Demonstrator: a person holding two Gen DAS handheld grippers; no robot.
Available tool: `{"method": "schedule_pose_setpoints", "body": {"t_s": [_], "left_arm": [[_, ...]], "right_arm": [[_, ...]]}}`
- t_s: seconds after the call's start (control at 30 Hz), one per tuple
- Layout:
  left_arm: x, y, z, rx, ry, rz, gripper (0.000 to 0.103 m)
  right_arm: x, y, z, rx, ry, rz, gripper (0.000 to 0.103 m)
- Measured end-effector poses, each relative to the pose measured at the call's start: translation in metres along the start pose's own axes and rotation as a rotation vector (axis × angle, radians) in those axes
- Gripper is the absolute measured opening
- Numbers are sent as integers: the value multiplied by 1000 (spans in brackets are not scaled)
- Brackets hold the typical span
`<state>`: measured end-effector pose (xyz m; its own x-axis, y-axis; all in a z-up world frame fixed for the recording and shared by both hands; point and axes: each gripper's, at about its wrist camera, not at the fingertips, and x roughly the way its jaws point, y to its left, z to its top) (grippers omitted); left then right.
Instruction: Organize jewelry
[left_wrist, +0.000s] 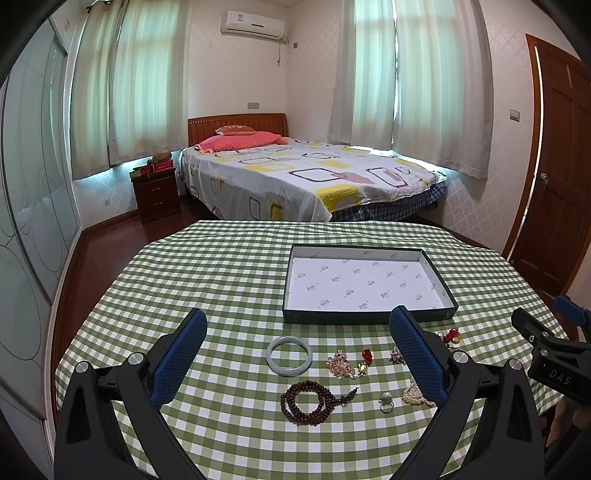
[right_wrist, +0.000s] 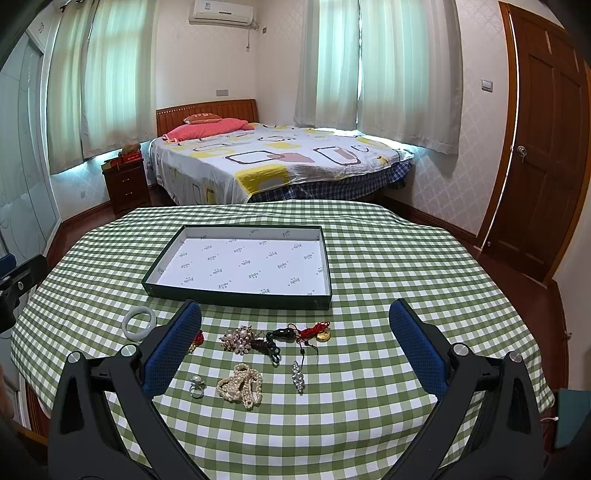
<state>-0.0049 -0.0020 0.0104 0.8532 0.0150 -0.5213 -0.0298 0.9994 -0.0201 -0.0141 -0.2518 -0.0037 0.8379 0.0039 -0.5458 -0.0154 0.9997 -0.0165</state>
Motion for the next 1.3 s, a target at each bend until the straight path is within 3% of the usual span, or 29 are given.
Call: {"method": "schedule_pose_setpoints", "body": {"t_s": [1.3], "left_arm": [[-3, -1, 0, 1, 1, 4, 96]], "right_arm": [[-1, 0, 1, -1, -3, 0, 99]]}}
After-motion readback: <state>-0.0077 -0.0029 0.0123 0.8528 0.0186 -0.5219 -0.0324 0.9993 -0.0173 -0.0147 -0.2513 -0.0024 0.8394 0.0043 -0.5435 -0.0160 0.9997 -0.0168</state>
